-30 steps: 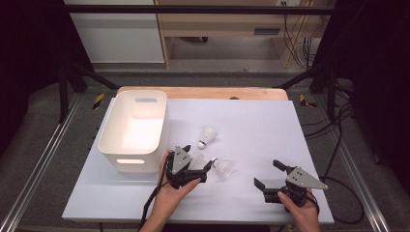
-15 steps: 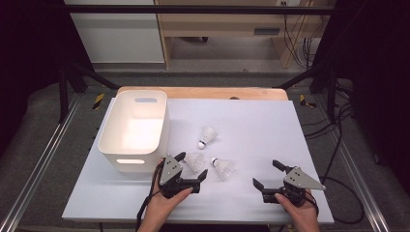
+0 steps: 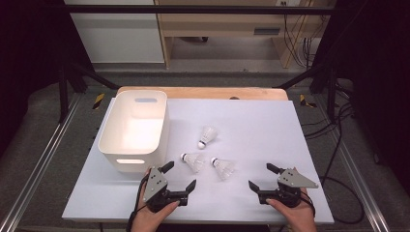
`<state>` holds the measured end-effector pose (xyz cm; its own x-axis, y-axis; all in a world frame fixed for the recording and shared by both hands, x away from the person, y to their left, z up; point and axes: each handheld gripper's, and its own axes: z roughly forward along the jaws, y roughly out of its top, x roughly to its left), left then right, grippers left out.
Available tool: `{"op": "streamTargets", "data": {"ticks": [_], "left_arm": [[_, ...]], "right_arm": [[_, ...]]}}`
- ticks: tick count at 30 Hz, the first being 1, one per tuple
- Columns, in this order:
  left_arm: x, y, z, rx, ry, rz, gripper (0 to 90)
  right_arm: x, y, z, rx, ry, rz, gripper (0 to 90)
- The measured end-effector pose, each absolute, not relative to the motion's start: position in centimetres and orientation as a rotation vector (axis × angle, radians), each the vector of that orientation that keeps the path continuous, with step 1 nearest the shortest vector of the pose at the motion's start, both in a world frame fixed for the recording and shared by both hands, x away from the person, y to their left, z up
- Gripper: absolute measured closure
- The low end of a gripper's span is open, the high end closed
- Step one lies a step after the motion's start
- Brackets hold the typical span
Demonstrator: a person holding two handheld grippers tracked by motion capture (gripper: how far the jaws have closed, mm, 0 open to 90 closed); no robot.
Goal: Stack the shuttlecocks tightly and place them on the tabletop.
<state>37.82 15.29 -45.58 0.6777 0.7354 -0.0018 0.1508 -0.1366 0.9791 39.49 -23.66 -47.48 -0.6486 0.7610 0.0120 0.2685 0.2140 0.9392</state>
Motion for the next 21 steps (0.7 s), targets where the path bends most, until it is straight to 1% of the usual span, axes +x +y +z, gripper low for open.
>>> {"op": "streamTargets", "data": {"ticks": [3, 8, 10, 13, 16, 21], "left_arm": [[36.6, 16.9, -45.9, 1.643, 0.718, 0.637, 5.7], [35.5, 19.0, -45.5, 1.588, 0.724, 0.667, 6.3], [35.1, 19.9, -45.7, 1.579, 0.73, 0.692, 6.9], [34.7, 21.2, -46.0, 1.572, 0.759, 0.707, 7.2], [34.2, 22.3, -45.6, 1.521, 0.767, 0.731, 7.5], [34.3, 23.3, -45.5, 1.487, 0.801, 0.758, 7.1]], "right_arm": [[39.4, -23.4, -47.5, 0.938, 2.051, 1.4, 10.5], [39.3, -23.2, -47.5, 0.918, 2.055, 1.377, 10.0], [39.3, -23.0, -47.6, 0.911, 2.069, 1.371, 12.2], [39.3, -22.9, -47.6, 0.899, 2.081, 1.36, 11.7], [39.3, -23.0, -47.5, 0.898, 2.079, 1.347, 10.8], [39.2, -23.3, -47.2, 0.908, 2.08, 1.358, 10.4]]}}
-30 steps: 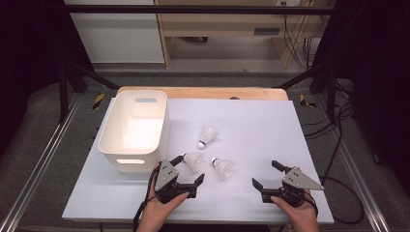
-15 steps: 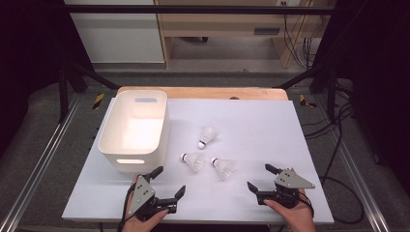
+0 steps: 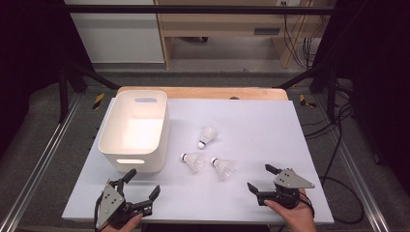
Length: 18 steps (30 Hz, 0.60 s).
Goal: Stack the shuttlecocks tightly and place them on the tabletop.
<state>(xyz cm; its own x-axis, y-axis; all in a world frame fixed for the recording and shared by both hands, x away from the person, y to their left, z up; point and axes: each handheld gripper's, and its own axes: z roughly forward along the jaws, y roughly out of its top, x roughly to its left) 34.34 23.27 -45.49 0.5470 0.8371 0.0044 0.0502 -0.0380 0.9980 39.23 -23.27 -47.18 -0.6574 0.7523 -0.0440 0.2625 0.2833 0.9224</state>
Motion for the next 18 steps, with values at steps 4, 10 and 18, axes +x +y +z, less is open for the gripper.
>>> {"op": "streamTargets", "data": {"ticks": [4, 10, 18], "left_arm": [[34.5, 24.1, -45.6, 1.469, 0.819, 0.767, 6.3], [35.1, 25.7, -45.6, 1.439, 0.861, 0.767, 3.8], [35.2, 26.1, -45.7, 1.444, 0.841, 0.797, 2.4]], "right_arm": [[39.5, -23.0, -46.9, 0.939, 2.113, 1.39, 11.3], [39.8, -21.5, -46.4, 0.925, 2.176, 1.362, 9.7], [40.5, -19.0, -46.8, 0.985, 2.301, 1.247, 11.2]]}}
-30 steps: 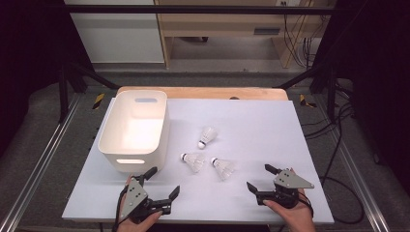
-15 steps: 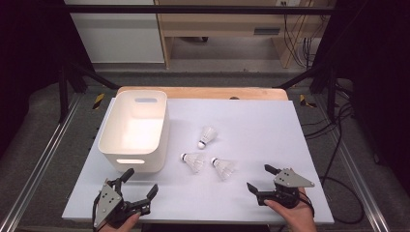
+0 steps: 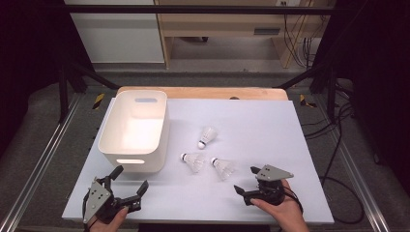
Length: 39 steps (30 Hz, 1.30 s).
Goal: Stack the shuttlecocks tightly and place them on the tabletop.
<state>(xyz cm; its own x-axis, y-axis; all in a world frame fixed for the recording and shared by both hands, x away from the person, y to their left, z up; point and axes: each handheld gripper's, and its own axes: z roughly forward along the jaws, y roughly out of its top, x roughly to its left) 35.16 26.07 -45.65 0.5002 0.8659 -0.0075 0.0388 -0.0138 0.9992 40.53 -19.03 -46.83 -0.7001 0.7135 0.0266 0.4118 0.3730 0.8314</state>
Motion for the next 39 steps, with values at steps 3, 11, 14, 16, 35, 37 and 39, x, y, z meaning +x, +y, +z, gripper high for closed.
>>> {"op": "streamTargets", "data": {"ticks": [3, 11, 14, 16, 35, 37, 39], "left_arm": [[35.2, 26.3, -45.6, 1.435, 0.851, 0.805, 2.5], [35.4, 26.5, -45.8, 1.443, 0.854, 0.808, 2.5], [35.4, 26.5, -45.8, 1.441, 0.855, 0.81, 2.5], [35.4, 26.5, -45.8, 1.444, 0.85, 0.815, 2.5], [35.8, 26.3, -45.8, 1.453, 0.821, 0.819, 2.1], [35.9, 26.3, -45.8, 1.447, 0.82, 0.823, 2.1], [36.0, 26.3, -45.8, 1.444, 0.822, 0.824, 2.1]], "right_arm": [[40.8, -18.3, -46.9, 1.015, 2.337, 1.209, 11.8], [41.2, -16.3, -46.8, 0.992, 2.402, 1.14, 13.3], [41.3, -15.7, -46.8, 0.982, 2.422, 1.119, 17.1], [41.3, -15.4, -46.8, 0.972, 2.428, 1.115, 19.5], [42.6, -13.1, -47.3, 1.016, 2.425, 1.144, 34.6], [42.7, -13.0, -47.3, 1.018, 2.423, 1.145, 35.3], [42.9, -12.9, -47.3, 1.022, 2.416, 1.151, 36.0]]}}
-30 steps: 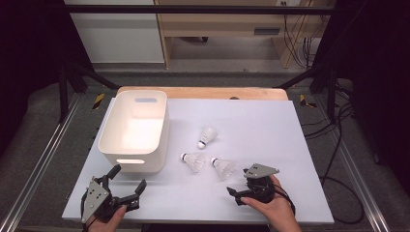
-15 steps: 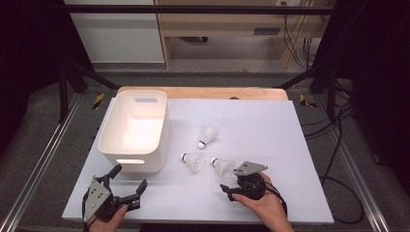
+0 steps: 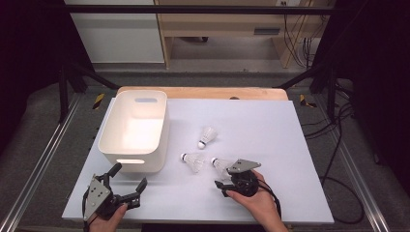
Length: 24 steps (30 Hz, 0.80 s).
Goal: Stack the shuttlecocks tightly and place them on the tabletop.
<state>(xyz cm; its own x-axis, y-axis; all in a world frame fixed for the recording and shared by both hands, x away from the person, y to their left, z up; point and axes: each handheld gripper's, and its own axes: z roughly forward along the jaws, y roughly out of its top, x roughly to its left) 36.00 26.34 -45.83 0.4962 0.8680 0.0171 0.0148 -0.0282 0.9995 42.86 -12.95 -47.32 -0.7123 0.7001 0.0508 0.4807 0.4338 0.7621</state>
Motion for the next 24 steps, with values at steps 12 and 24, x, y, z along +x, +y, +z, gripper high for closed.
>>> {"op": "streamTargets", "data": {"ticks": [12, 24], "left_arm": [[36.1, 26.2, -45.9, 1.455, 0.811, 0.829, 2.1], [36.1, 26.0, -45.9, 1.461, 0.803, 0.819, 2.1]], "right_arm": [[43.5, -12.3, -47.4, 1.04, 2.409, 1.16, 42.1], [44.6, -12.0, -47.6, 1.077, 2.402, 1.132, 70.9]]}}
